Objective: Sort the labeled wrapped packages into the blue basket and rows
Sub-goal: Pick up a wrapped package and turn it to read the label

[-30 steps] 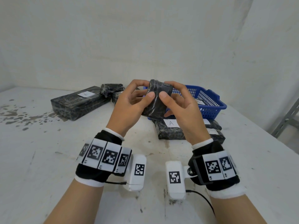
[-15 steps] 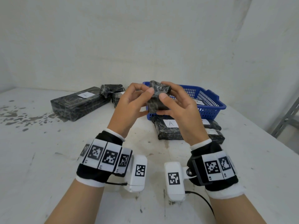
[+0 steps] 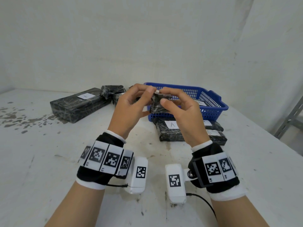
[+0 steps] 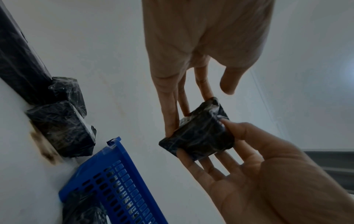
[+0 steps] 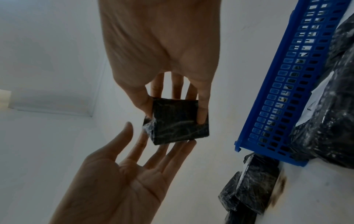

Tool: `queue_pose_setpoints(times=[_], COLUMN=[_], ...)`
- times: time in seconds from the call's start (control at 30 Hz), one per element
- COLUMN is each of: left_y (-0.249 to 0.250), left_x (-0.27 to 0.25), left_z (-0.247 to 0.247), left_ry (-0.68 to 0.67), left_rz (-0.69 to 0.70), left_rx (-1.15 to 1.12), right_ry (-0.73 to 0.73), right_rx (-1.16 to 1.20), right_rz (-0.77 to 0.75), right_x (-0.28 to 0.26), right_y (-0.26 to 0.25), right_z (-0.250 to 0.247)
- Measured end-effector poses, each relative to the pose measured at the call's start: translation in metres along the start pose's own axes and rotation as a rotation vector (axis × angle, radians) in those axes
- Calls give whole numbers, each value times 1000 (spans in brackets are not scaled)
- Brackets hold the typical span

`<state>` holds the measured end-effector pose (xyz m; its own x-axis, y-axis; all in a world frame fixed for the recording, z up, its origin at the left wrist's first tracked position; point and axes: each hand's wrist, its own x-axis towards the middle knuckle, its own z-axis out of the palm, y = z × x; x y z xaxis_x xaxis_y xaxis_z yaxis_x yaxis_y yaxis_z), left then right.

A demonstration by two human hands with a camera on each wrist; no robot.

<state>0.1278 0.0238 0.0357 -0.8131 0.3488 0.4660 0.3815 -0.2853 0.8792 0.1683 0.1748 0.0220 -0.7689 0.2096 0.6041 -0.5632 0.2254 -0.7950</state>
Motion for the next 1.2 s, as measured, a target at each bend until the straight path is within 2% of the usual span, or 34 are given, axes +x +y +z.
queue_pose_setpoints(times=[0.2, 0.3, 0.37, 0.5, 0.6, 0.97, 1.2], left_y=[-1, -3, -3, -1, 0, -2, -5], left_x=[1, 3, 3, 2, 2, 2, 3], left_z=[-1, -2, -1, 1, 1, 0, 1], left_ry=[-8, 39, 55, 47, 74, 25, 76], left_rz=[-85, -112, -111, -91, -85, -42, -34], left_rx=[-80, -111, -115, -109, -126, -136, -80], right_ry=[-42, 12, 49, 12, -18, 4, -14], right_rx=[-46, -77, -75, 115, 94, 110, 84], right_rz=[-100, -106, -76, 5, 16, 71, 72], right_x=[-4, -5, -5, -2, -2, -2, -2], right_y=[-1, 2, 1, 0, -1, -2, -5], right_z=[7, 11, 12, 10, 12, 11, 10])
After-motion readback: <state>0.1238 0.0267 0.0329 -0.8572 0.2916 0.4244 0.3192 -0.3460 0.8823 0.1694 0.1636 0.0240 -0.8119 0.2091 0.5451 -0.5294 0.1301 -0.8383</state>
